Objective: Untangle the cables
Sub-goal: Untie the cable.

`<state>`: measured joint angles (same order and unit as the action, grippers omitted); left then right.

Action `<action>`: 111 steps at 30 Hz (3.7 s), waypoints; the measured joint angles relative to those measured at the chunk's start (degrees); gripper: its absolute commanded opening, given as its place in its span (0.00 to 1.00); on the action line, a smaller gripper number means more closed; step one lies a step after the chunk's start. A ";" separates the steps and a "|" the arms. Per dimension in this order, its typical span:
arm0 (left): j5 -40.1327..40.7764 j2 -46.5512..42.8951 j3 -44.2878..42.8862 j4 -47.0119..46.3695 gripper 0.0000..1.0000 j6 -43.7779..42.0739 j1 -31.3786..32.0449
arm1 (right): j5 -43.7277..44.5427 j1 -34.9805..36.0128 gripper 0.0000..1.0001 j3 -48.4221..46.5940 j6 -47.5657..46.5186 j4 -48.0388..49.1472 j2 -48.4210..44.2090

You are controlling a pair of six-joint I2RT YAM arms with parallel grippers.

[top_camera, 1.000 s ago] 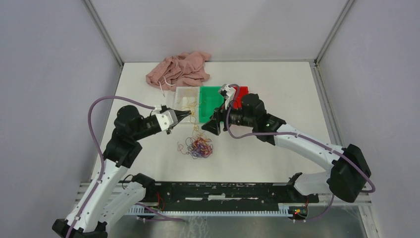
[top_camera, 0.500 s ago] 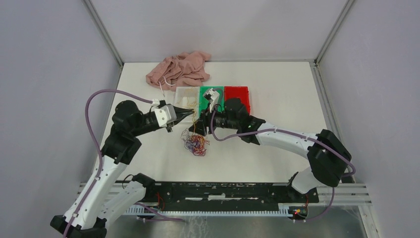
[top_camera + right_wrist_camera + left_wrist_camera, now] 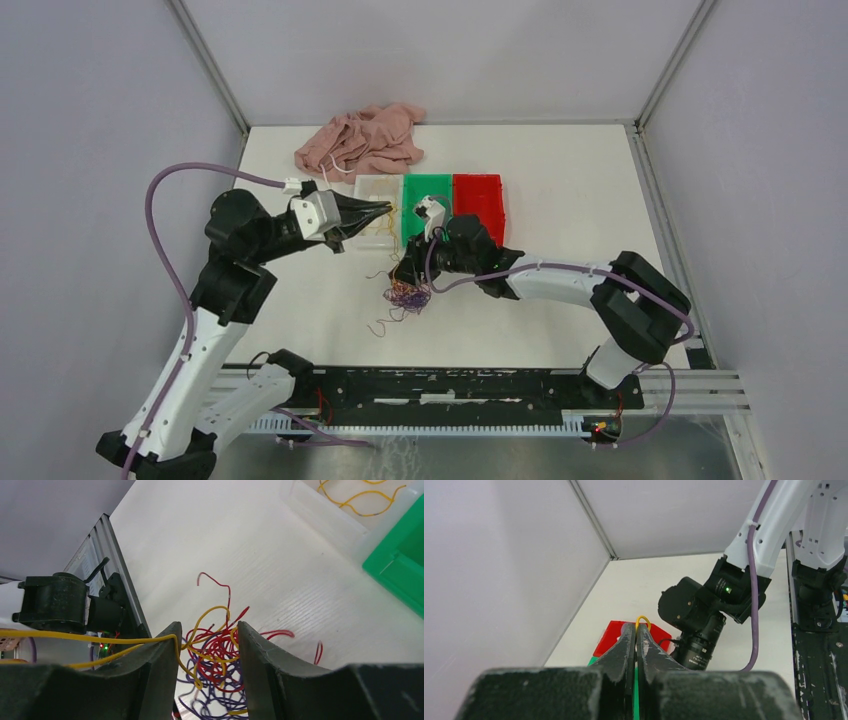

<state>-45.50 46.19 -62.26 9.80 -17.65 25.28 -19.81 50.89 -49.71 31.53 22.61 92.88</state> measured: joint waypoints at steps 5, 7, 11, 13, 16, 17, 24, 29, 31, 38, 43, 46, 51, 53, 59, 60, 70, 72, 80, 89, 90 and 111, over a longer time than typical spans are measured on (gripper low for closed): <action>-0.17 1.57 -3.23 -0.50 0.03 0.94 0.00 | 1.40 0.02 0.51 1.62 0.20 1.53 0.00; -0.24 2.34 -4.63 -0.66 0.03 1.16 0.02 | 2.32 0.02 0.51 2.78 0.17 2.25 0.00; -0.35 3.98 -7.78 -1.68 0.03 1.20 0.22 | 4.96 0.28 0.51 5.64 -0.26 1.88 0.00; -0.61 4.70 -9.42 -2.25 0.03 1.22 0.24 | 6.49 0.42 0.50 6.71 -0.57 1.46 0.02; -0.79 5.75 -12.13 -3.08 0.03 1.22 0.26 | 8.35 0.50 0.50 7.89 -1.07 1.20 0.00; -0.79 6.12 -13.05 -3.30 0.03 1.20 0.24 | 9.03 0.50 0.50 8.41 -1.25 1.09 0.00; 0.52 8.59 -20.06 -4.50 0.03 -0.59 0.24 | 11.78 0.50 0.50 12.76 -1.44 0.52 0.02; 3.74 10.84 -25.24 -6.14 0.03 -3.50 0.24 | 13.33 0.50 0.50 16.04 -1.38 1.11 -0.04; 5.09 11.56 -26.45 -7.26 0.03 -4.72 0.26 | 14.01 0.50 0.50 16.87 -1.40 1.88 -0.52; 10.82 12.68 -26.75 -13.18 0.03 -7.39 0.24 | 16.13 0.50 0.48 19.10 -1.62 2.67 -2.34; 14.19 13.33 -27.02 -17.57 0.03 -8.90 0.26 | 17.53 0.50 0.47 20.22 -1.79 3.85 -2.84; 16.31 14.38 -28.24 -20.72 0.03 -9.77 0.26 | 18.23 0.50 0.47 21.05 -1.84 5.03 -2.99; 18.43 17.16 -32.98 -23.65 0.03 -11.54 0.26 | 19.08 0.55 0.47 22.16 -1.81 7.10 -3.02; 18.58 18.34 -35.54 -23.82 0.03 -11.87 0.26 | 19.78 0.68 0.47 22.47 -1.84 7.41 -3.19; 19.28 21.44 -42.66 -25.70 0.03 -14.43 0.26 | 22.12 0.76 0.47 22.97 -2.73 4.13 -5.53; 19.96 22.53 -44.57 -26.73 0.03 -14.88 0.26 | 22.45 0.74 0.47 22.97 -2.91 3.69 -5.75; 26.21 26.29 -49.79 -30.16 0.03 -20.70 0.26 | 23.80 0.74 0.47 23.69 -3.34 2.58 -7.04; 28.83 28.35 -51.98 -32.02 0.03 -22.86 0.26 | 24.04 0.76 0.47 24.09 -3.34 3.02 -7.17; 33.90 42.56 -72.39 -36.83 0.03 -30.73 0.26 | 25.42 0.76 0.46 26.77 -3.26 7.02 -7.72; 32.59 41.20 -71.41 -36.33 0.03 -30.95 0.26 | 26.49 0.76 0.61 28.35 -2.23 9.18 -8.37; 31.80 39.30 -68.13 -35.65 0.03 -30.10 0.24 | 26.45 0.76 0.66 28.37 -2.40 7.87 -9.42; 19.58 23.82 -37.13 -27.63 0.03 -20.04 1.86 | 6.25 2.82 0.92 -8.57 -14.56 -2.23 -14.53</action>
<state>-25.91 70.02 -99.39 -17.82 -37.69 27.14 -13.56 53.71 -58.28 16.97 20.38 78.35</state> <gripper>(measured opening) 0.046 0.968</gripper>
